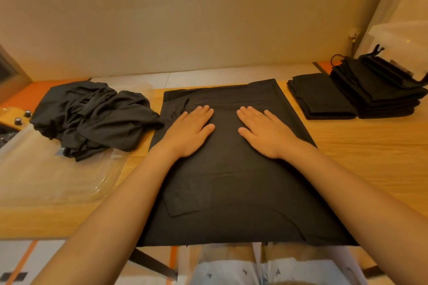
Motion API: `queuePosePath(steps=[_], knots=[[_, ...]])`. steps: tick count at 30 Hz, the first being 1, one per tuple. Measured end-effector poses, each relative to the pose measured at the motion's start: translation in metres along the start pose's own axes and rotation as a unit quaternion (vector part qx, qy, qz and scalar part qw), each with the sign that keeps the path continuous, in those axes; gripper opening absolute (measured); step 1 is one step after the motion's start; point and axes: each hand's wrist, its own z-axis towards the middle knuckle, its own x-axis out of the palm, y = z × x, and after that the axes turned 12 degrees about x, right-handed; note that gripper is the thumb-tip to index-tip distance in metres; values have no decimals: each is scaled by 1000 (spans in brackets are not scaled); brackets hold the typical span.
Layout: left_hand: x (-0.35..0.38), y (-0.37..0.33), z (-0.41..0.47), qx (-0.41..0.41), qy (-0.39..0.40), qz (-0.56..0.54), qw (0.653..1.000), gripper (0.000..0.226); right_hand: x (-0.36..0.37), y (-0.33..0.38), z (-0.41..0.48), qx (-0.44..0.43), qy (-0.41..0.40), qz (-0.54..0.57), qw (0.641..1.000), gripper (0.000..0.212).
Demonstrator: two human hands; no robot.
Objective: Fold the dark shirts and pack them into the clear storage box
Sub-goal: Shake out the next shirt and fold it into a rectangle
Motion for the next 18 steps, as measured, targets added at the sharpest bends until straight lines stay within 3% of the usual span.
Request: queuePosePath(steps=[6, 18], knots=[[-4, 22, -5, -101, -12, 31, 994, 64, -3, -49, 2, 124, -25, -2, 992, 60], [-13, 13, 3, -116, 36, 43, 992, 68, -18, -39, 2, 109, -15, -51, 993, 59]])
